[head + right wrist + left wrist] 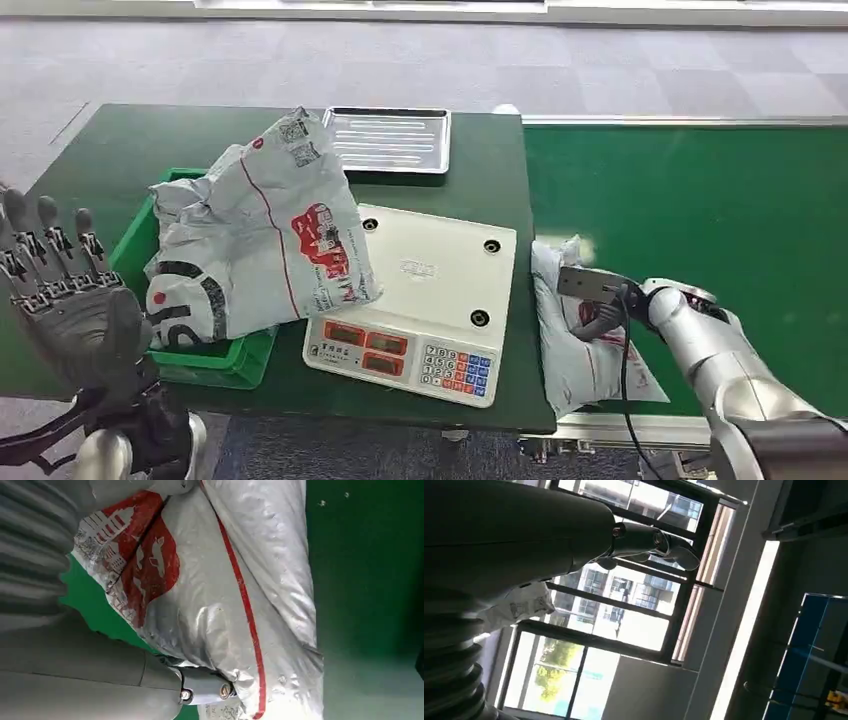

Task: Moved the parcel from conveyor to table for the left to box.

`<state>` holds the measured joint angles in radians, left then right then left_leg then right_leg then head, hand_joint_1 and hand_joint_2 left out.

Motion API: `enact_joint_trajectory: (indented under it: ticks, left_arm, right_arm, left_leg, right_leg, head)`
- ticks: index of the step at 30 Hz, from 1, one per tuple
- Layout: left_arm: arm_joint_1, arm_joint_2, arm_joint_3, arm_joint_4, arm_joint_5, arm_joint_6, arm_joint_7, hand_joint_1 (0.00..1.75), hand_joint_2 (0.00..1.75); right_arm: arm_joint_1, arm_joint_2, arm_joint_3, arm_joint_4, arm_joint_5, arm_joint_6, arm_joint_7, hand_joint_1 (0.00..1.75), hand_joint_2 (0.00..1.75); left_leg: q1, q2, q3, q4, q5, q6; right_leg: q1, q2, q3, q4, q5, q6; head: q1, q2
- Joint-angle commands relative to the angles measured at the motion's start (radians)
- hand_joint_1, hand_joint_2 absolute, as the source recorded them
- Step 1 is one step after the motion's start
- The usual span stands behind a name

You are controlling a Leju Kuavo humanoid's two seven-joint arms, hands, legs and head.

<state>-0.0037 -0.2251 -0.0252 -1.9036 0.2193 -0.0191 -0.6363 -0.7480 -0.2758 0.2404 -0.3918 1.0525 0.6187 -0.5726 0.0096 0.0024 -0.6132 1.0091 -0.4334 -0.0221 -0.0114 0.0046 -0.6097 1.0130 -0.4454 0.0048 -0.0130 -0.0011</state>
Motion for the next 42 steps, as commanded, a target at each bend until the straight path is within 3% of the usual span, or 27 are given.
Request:
enact_joint_trajectory:
  ticks: [1, 10, 12, 13, 15, 18, 21, 23, 27, 30, 41, 42]
  left_arm:
    - [-0.042, 0.046, -0.024, 0.069, 0.006, 0.016, 0.002, 0.00, 1.75]
    - [-0.025, 0.052, -0.013, 0.054, 0.007, 0.022, -0.006, 0.00, 1.75]
    - [-0.014, 0.052, -0.005, 0.043, 0.004, 0.029, -0.013, 0.00, 1.75]
    - [0.003, 0.051, 0.007, 0.027, -0.005, 0.041, -0.026, 0.00, 1.75]
    - [0.020, 0.051, 0.026, 0.008, -0.004, 0.033, -0.026, 0.00, 1.75]
    - [0.063, 0.031, 0.054, -0.030, -0.014, 0.035, -0.039, 0.00, 1.75]
    - [0.101, -0.009, 0.068, -0.075, -0.035, 0.039, -0.043, 0.00, 1.75]
    - [0.085, -0.016, 0.043, -0.064, -0.048, 0.038, -0.026, 0.00, 1.75]
    - [0.069, -0.010, 0.031, -0.047, -0.055, 0.054, -0.025, 0.00, 1.75]
    - [0.049, -0.013, 0.019, -0.020, -0.052, 0.054, -0.019, 0.00, 1.75]
    - [0.030, -0.014, 0.004, 0.005, -0.051, 0.053, -0.016, 0.00, 1.75]
    - [0.021, -0.010, -0.004, 0.019, -0.048, 0.049, -0.014, 0.00, 1.75]
  right_arm:
    - [0.041, 0.020, 0.230, -0.015, -0.041, -0.006, -0.014, 1.75, 1.75]
    - [0.002, 0.022, 0.260, -0.043, -0.095, -0.079, 0.029, 1.75, 1.75]
    - [-0.016, 0.014, 0.270, -0.077, -0.123, -0.181, 0.045, 1.75, 1.75]
    - [-0.040, 0.013, 0.254, -0.125, -0.140, -0.308, 0.056, 1.75, 1.75]
    - [-0.095, 0.004, 0.261, -0.197, -0.177, -0.249, 0.111, 1.75, 1.75]
    - [-0.115, 0.003, 0.199, -0.418, -0.140, -0.516, 0.252, 1.75, 1.75]
    - [-0.058, 0.058, 0.047, -0.869, 0.143, -0.757, 0.606, 1.75, 1.75]
    - [0.011, 0.080, -0.034, -1.116, 0.307, -0.834, 0.705, 1.75, 1.75]
    - [0.050, 0.084, -0.071, -1.133, 0.312, -0.832, 0.676, 1.75, 1.75]
    - [0.053, 0.138, -0.121, -1.135, 0.385, -1.042, 0.681, 1.75, 1.75]
    - [0.054, 0.170, -0.106, -1.136, 0.443, -1.038, 0.681, 1.75, 1.75]
    - [0.045, 0.184, -0.057, -1.117, 0.438, -0.922, 0.638, 1.75, 1.75]
  left_leg:
    - [0.001, 0.002, 0.007, -0.004, -0.001, 0.000]
    - [0.004, 0.009, 0.016, -0.003, -0.006, -0.004]
    - [0.005, 0.011, 0.015, -0.002, -0.007, -0.004]
    - [0.004, 0.012, 0.015, -0.002, -0.007, -0.004]
    - [0.004, 0.015, 0.014, -0.001, -0.007, -0.003]
    - [0.002, 0.019, 0.009, 0.000, -0.008, -0.003]
    - [0.002, 0.019, 0.000, 0.000, -0.007, -0.004]
    - [0.001, 0.016, 0.002, 0.000, -0.003, -0.003]
    - [0.002, -0.001, 0.002, -0.001, -0.001, -0.004]
    - [0.002, -0.007, 0.004, -0.002, -0.002, -0.003]
    - [-0.001, -0.007, 0.004, -0.002, -0.003, -0.001]
    - [-0.001, -0.006, 0.003, -0.001, -0.003, -0.001]
  right_leg:
    - [0.001, 0.001, 0.007, -0.004, 0.000, -0.001]
    - [0.002, 0.008, 0.011, -0.002, -0.003, -0.005]
    - [0.003, 0.010, 0.011, -0.001, -0.003, -0.005]
    - [0.003, 0.011, 0.010, -0.001, -0.003, -0.005]
    - [0.002, 0.014, 0.008, 0.000, -0.002, -0.005]
    - [0.000, 0.018, 0.004, 0.003, -0.002, -0.005]
    - [0.000, 0.018, -0.002, 0.003, -0.001, -0.006]
    - [0.000, 0.014, -0.003, 0.004, 0.000, -0.005]
    - [0.003, -0.002, 0.001, 0.001, -0.003, -0.005]
    - [0.003, -0.007, 0.006, -0.001, -0.006, -0.004]
    - [0.001, -0.007, 0.005, -0.001, -0.005, -0.002]
    - [0.001, -0.006, 0.005, 0.000, -0.005, -0.002]
  head:
    - [0.000, 0.000]
    - [0.000, 0.000]
    - [0.000, 0.000]
    - [0.000, 0.000]
    - [0.000, 0.000]
    - [0.000, 0.000]
    - [0.000, 0.000]
    - [0.000, 0.000]
    - [0.000, 0.000]
    - [0.000, 0.000]
    - [0.000, 0.000]
    - [0.000, 0.000]
